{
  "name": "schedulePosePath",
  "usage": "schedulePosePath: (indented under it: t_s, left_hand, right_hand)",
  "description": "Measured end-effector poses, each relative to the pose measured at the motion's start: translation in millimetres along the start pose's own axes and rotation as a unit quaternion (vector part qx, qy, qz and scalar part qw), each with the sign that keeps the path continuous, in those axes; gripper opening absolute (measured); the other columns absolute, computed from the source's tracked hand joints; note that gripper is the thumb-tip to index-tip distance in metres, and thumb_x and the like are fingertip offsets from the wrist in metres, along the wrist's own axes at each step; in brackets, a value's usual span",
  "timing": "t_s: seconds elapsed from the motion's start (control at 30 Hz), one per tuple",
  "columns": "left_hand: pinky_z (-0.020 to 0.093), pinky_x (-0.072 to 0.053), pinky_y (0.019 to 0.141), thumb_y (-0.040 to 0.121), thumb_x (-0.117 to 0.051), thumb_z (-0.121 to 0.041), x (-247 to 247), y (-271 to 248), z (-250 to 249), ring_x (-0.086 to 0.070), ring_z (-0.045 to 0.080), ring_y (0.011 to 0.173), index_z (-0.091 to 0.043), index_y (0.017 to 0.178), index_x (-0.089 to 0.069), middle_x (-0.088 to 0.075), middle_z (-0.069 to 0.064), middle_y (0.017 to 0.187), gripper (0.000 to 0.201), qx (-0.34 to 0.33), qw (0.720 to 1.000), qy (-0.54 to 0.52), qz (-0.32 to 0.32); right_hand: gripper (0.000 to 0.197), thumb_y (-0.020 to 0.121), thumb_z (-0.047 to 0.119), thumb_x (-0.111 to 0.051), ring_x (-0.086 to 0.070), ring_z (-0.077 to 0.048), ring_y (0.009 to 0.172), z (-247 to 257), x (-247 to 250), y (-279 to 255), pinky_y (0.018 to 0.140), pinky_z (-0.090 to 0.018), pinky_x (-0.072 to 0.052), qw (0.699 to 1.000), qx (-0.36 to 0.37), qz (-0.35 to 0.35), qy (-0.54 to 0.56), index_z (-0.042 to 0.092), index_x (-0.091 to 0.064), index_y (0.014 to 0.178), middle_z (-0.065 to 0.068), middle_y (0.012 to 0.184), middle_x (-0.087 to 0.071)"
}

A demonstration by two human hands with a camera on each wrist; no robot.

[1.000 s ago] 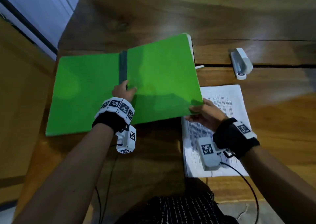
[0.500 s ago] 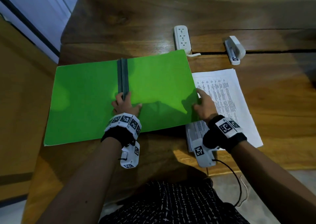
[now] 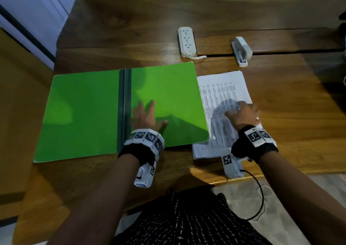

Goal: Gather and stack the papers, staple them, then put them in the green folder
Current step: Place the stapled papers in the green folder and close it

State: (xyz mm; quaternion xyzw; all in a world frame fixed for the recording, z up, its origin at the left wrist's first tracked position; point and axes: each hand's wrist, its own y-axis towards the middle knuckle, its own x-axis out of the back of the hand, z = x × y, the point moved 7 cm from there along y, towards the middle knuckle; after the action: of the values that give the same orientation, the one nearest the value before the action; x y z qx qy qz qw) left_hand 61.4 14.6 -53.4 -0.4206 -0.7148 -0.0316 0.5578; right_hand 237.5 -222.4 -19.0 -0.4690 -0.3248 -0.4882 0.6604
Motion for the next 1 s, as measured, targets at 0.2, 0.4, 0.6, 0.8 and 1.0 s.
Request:
schedulePosePath:
  t_s: [0.2,0.4,0.6,0.8,1.0]
  left_hand:
    - [0.056,-0.011,0.116,0.079,-0.051,-0.064,-44,-4,-50,0.004,0.032,0.147,-0.040,0.146,-0.004,0.009,0.002,0.160,0.085,-0.063,0.989,0.106,0.080]
    - [0.056,-0.004,0.116,0.083,-0.050,-0.059,-50,-6,-49,0.010,0.031,0.146,-0.041,0.146,-0.003,0.013,0.001,0.159,0.081,-0.056,0.990,0.101,0.081]
    - [0.057,-0.006,0.115,0.083,-0.052,-0.057,-68,-13,-67,0.013,0.028,0.146,-0.044,0.145,0.001,0.016,0.000,0.159,0.083,-0.067,0.988,0.118,0.072]
    - [0.054,-0.008,0.117,0.084,-0.046,-0.059,-79,-14,-83,0.010,0.029,0.147,-0.043,0.145,-0.002,0.014,0.001,0.159,0.077,-0.085,0.984,0.142,0.070]
    - [0.033,-0.042,0.098,0.092,-0.046,-0.030,-19,12,-67,-0.048,0.028,0.128,-0.011,0.124,-0.059,-0.052,0.012,0.139,0.039,-0.061,0.996,-0.067,0.001]
  right_hand:
    - [0.094,0.074,0.055,-0.066,-0.021,-0.039,0.138,-53,7,23,0.111,-0.052,-0.024,0.992,-0.117,0.051,0.002,-0.005,-0.031,0.138,-0.026,0.149,-0.024]
    - [0.050,0.082,0.025,-0.067,-0.059,-0.029,0.093,-30,20,29,0.072,-0.031,-0.046,0.980,-0.026,0.140,0.136,-0.007,-0.054,0.119,-0.024,0.118,-0.062]
    - [0.034,0.086,0.023,-0.051,-0.061,-0.041,0.096,48,116,-8,0.069,-0.034,-0.037,0.979,0.183,-0.083,0.015,-0.001,-0.062,0.108,-0.030,0.103,-0.064]
    - [0.037,0.084,0.004,-0.049,-0.058,-0.033,0.101,89,202,-50,0.078,-0.028,-0.038,0.911,0.307,-0.263,0.082,0.009,-0.062,0.119,-0.023,0.110,-0.068]
    - [0.033,0.092,0.013,-0.050,-0.051,-0.008,0.094,97,167,-13,0.060,0.005,-0.037,0.895,0.266,-0.128,0.335,0.002,-0.055,0.123,0.001,0.101,-0.054]
